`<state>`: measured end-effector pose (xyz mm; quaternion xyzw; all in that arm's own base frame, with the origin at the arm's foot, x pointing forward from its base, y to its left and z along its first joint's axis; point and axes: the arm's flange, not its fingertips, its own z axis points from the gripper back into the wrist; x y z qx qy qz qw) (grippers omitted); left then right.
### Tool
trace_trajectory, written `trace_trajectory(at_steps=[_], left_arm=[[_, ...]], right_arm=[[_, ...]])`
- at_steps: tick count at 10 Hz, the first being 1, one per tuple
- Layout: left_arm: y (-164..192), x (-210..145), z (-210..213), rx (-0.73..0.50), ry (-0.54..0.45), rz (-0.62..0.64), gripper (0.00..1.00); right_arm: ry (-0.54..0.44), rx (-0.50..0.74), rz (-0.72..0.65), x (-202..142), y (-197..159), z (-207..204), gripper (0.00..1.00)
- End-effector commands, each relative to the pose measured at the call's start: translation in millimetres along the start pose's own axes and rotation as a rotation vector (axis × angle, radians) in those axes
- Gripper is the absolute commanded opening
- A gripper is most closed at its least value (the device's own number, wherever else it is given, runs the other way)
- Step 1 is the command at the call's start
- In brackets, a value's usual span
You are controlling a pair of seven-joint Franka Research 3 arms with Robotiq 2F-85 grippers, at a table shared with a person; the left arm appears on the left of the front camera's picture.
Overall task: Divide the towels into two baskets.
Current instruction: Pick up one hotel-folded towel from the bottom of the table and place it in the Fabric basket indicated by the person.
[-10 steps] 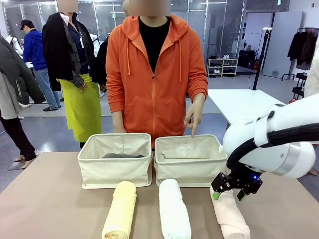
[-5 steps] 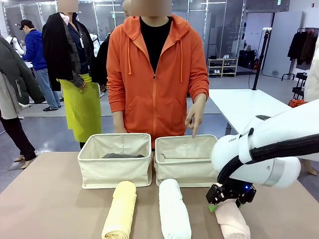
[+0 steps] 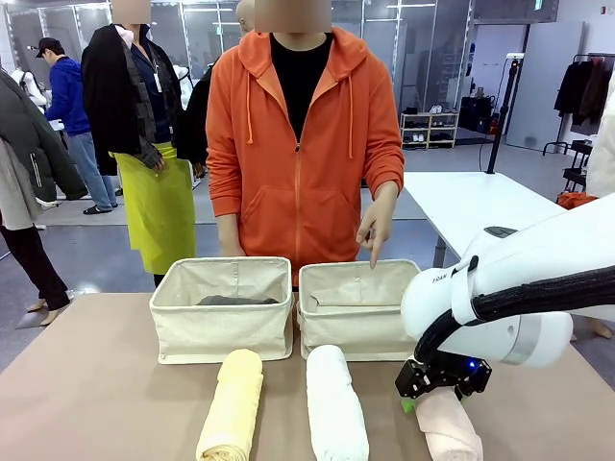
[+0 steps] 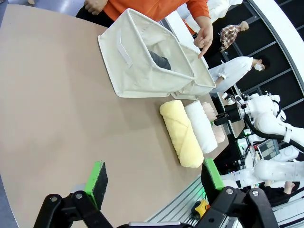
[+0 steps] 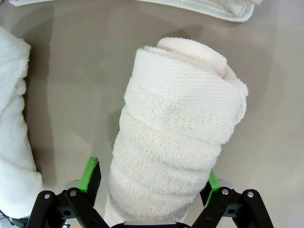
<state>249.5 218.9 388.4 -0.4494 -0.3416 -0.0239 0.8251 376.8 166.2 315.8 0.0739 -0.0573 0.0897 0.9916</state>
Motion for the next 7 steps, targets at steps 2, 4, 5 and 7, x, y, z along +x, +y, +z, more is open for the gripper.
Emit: trace_trajectory(at_steps=[2, 4, 5, 7], left_arm=[[-2.7, 0.0, 2.7, -0.011, -0.011, -0.008, 1.00], [-2.7, 0.0, 2.7, -0.011, -0.011, -0.008, 1.00], [-2.7, 0.0, 2.7, -0.011, -0.011, -0.008, 1.00], [-2.7, 0.0, 2.7, -0.011, -0.011, -0.008, 1.00]], right_arm=[[0.002, 0.010, 0.003, -0.4, 0.3, 1.4, 1.00], [0.002, 0.010, 0.003, -0.4, 0.3, 1.4, 1.00], [0.000, 0.000, 0.000, 0.0, 0.0, 0.0, 1.00], [0.003, -0.019, 0.004, -1.1, 0.5, -4.5, 0.42]])
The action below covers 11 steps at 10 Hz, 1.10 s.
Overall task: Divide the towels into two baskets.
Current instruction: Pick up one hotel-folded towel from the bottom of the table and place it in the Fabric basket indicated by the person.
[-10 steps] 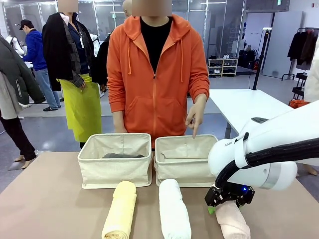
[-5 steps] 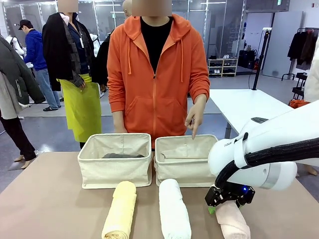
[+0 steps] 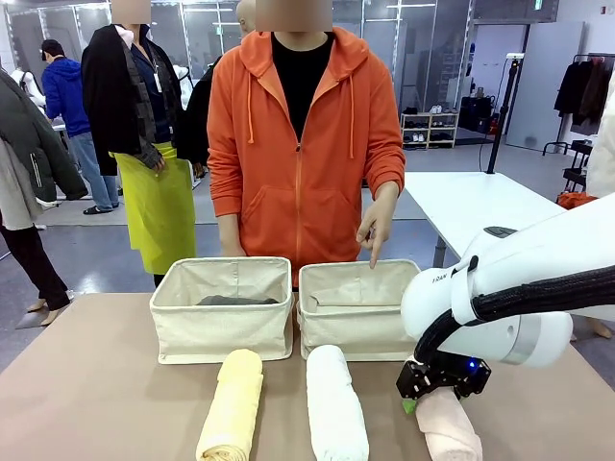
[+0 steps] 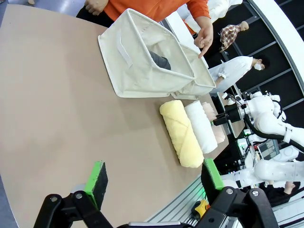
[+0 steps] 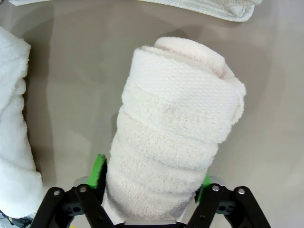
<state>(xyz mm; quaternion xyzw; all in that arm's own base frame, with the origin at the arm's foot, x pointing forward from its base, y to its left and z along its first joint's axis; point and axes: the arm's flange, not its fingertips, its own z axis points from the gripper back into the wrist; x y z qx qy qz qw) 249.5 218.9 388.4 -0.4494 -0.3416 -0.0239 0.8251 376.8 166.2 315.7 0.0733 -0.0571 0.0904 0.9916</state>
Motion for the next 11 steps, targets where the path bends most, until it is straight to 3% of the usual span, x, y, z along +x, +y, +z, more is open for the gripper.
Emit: trace_trajectory(at_steps=[1, 3, 4, 6, 8, 10, 11], left_arm=[[-2.7, 0.0, 2.7, -0.011, -0.011, -0.008, 1.00], [-2.7, 0.0, 2.7, -0.011, -0.011, -0.008, 1.00], [-2.7, 0.0, 2.7, -0.011, -0.011, -0.008, 1.00], [-2.7, 0.0, 2.7, -0.011, -0.011, -0.008, 1.00], [-2.7, 0.0, 2.7, -0.011, -0.011, -0.008, 1.00], [-2.7, 0.0, 2.7, -0.011, -0.011, -0.008, 1.00], [-2.7, 0.0, 2.7, -0.011, -0.011, -0.008, 1.00]], right_arm=[[-0.002, -0.016, -0.002, -0.6, 0.2, -3.6, 0.00], [-0.007, -0.035, -0.005, 0.3, 0.9, -2.9, 0.00], [-0.006, -0.047, -0.005, -0.3, 1.4, -3.6, 0.15], [-0.010, -0.070, 0.010, -2.9, 4.0, 5.6, 0.00], [-0.019, -0.111, 0.170, -4.2, 20.9, 48.8, 0.00], [-0.047, -0.156, 0.469, 3.9, 48.6, 99.1, 0.00], [-0.060, -0.152, 0.544, 15.1, 58.0, 115.0, 0.00]])
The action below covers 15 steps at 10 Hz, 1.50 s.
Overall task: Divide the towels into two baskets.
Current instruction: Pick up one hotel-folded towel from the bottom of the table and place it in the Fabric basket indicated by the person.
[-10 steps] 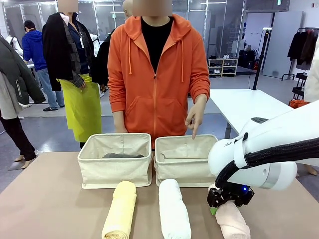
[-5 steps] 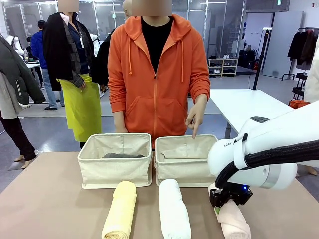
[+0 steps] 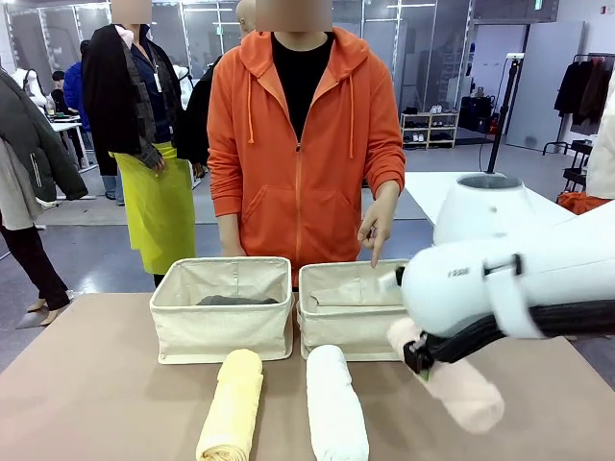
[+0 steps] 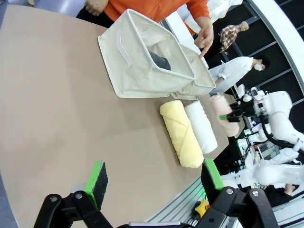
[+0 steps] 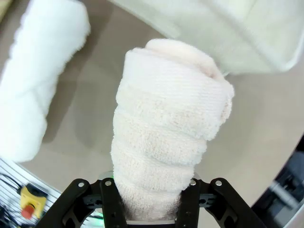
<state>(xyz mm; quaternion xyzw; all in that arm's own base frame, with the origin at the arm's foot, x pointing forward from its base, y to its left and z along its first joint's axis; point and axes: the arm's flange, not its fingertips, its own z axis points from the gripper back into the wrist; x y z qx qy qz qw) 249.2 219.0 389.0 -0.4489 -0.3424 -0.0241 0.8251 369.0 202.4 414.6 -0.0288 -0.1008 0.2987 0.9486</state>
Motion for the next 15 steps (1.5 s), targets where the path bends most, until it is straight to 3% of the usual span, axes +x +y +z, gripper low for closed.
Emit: trace_trajectory(at_steps=[1, 4, 5, 6, 10, 11, 12, 14, 15], left_arm=[[-2.3, -0.1, 2.2, -0.012, -0.010, -0.007, 1.00], [-2.3, -0.1, 2.2, -0.012, -0.010, -0.007, 1.00], [-2.3, -0.1, 2.2, -0.012, -0.010, -0.007, 1.00], [-2.3, -0.1, 2.2, -0.012, -0.010, -0.007, 1.00], [-2.3, -0.1, 2.2, -0.012, -0.010, -0.007, 1.00], [-2.3, -0.1, 2.2, -0.012, -0.010, -0.007, 1.00], [-2.3, -0.1, 2.2, -0.012, -0.010, -0.007, 1.00], [-2.3, -0.1, 2.2, -0.012, -0.010, -0.007, 1.00], [-2.3, -0.1, 2.2, -0.012, -0.010, -0.007, 1.00]], right_arm=[[-0.028, -0.001, 0.160, 19.8, 0.5, 31.3, 0.00], [0.014, 0.139, 0.568, 37.6, 3.5, 55.4, 0.00], [0.047, 0.063, 0.614, 36.7, 7.2, 54.3, 0.00], [-0.036, 0.080, 0.429, 37.0, 12.1, 50.6, 0.00], [-0.036, 0.080, 0.429, 37.0, 12.1, 50.6, 0.00], [-0.017, 0.098, 0.459, 39.0, 9.1, 49.5, 0.37], [-0.067, 0.051, 0.569, 62.2, 4.7, 51.9, 0.37], [-0.063, 0.024, 0.853, 107.8, -8.2, 63.3, 0.37], [-0.048, -0.038, 0.896, 128.6, -13.5, 59.8, 0.37]])
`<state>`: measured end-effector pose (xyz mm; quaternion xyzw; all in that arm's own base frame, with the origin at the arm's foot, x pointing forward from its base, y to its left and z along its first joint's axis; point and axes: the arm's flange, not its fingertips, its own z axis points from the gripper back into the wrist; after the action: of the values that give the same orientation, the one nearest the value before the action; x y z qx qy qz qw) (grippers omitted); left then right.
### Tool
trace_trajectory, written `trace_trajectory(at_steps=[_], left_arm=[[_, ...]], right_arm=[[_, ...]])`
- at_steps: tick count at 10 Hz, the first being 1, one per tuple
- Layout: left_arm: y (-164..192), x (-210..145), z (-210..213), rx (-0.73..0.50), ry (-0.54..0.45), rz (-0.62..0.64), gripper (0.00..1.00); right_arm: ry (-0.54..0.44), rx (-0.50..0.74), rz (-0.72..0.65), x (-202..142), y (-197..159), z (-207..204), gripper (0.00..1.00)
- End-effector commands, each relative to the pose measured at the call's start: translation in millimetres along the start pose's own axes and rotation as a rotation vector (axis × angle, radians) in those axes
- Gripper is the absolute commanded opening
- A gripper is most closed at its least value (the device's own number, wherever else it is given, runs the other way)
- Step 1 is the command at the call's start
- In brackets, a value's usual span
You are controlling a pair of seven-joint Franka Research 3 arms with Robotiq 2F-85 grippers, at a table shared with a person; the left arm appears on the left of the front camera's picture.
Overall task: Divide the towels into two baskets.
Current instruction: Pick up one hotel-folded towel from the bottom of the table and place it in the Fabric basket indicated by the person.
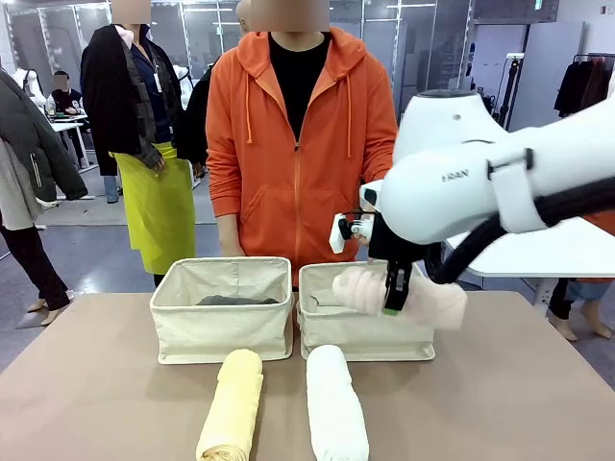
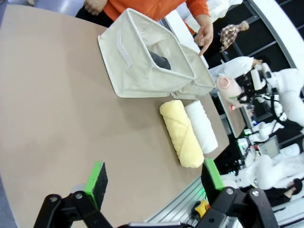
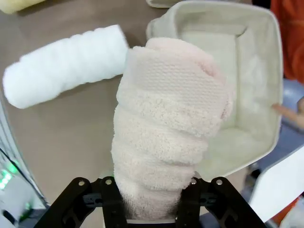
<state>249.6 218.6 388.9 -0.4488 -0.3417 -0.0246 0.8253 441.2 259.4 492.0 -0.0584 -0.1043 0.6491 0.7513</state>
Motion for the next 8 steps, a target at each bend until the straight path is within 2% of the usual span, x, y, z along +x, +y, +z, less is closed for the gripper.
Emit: trace_trajectory(at_steps=[1, 2, 3, 5, 8], left_arm=[[-2.2, -0.2, 2.7, -0.011, -0.012, -0.006, 1.00], [-2.2, -0.2, 2.7, -0.011, -0.012, -0.006, 1.00], [-2.2, -0.2, 2.7, -0.011, -0.012, -0.006, 1.00], [-2.2, -0.2, 2.7, -0.011, -0.012, -0.006, 1.00], [-2.2, -0.2, 2.7, -0.011, -0.012, -0.006, 1.00]], right_arm=[[0.001, -0.033, 0.148, 17.7, -44.4, -7.9, 0.37], [-0.014, -0.048, 0.266, 22.5, -65.2, -16.8, 0.37], [-0.016, -0.029, 0.314, 26.6, -88.4, -32.3, 0.37], [-0.034, -0.045, 0.330, 34.7, -116.1, -64.7, 0.37], [0.004, 0.008, 0.339, 42.5, -138.0, -115.7, 0.37]])
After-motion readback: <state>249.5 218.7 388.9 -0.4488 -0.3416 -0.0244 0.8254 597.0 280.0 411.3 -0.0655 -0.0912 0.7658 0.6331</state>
